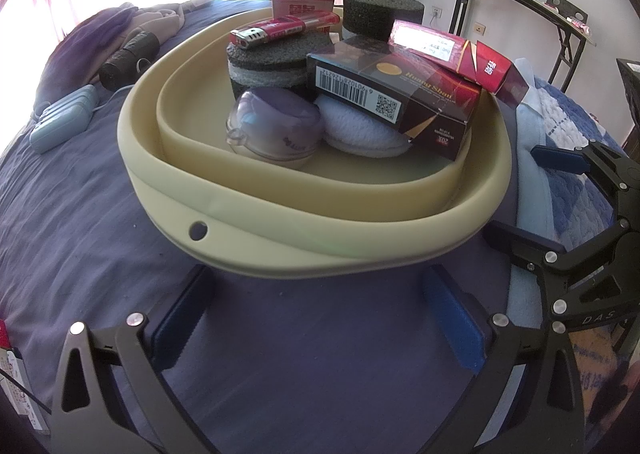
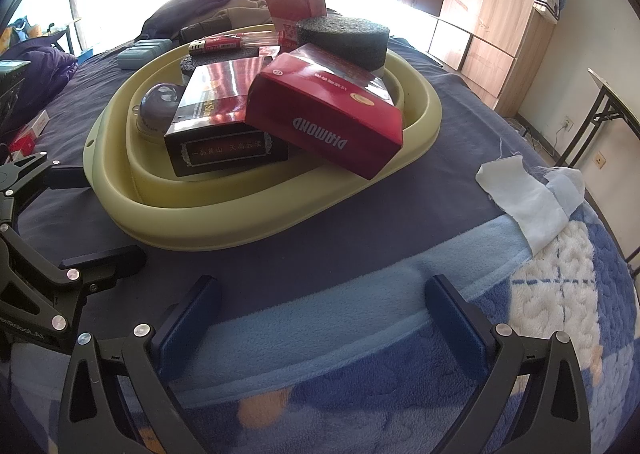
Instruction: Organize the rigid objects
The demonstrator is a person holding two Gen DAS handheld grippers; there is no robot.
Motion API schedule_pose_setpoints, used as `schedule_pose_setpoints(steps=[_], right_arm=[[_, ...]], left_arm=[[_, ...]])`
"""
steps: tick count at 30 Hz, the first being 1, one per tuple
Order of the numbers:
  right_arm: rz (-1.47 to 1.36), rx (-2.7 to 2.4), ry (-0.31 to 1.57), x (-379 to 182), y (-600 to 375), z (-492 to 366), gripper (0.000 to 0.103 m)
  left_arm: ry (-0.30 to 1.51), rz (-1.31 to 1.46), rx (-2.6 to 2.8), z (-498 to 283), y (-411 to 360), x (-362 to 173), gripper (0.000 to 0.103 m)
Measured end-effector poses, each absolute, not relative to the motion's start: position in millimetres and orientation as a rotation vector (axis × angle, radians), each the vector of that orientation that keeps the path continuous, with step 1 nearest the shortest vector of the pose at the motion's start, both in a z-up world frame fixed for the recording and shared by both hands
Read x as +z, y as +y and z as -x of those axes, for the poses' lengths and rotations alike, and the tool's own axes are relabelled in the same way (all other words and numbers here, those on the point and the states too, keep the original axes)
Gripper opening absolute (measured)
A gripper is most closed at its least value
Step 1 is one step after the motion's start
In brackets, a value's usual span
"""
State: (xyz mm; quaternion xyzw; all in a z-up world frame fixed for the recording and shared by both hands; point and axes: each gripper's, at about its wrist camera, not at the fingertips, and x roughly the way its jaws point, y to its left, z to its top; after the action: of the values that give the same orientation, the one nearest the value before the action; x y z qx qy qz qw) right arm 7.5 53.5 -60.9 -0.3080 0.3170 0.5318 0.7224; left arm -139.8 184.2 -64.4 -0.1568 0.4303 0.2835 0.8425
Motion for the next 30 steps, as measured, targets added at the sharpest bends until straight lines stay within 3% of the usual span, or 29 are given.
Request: schedule_pose_setpoints(steps=[30], right_arm=[[0.680,1.174,0.700,-60.8,53.5,-7.5,0.103]], left_arm=[[0.908,0.330,0.599,140.5,185.5,-63.7,0.103]])
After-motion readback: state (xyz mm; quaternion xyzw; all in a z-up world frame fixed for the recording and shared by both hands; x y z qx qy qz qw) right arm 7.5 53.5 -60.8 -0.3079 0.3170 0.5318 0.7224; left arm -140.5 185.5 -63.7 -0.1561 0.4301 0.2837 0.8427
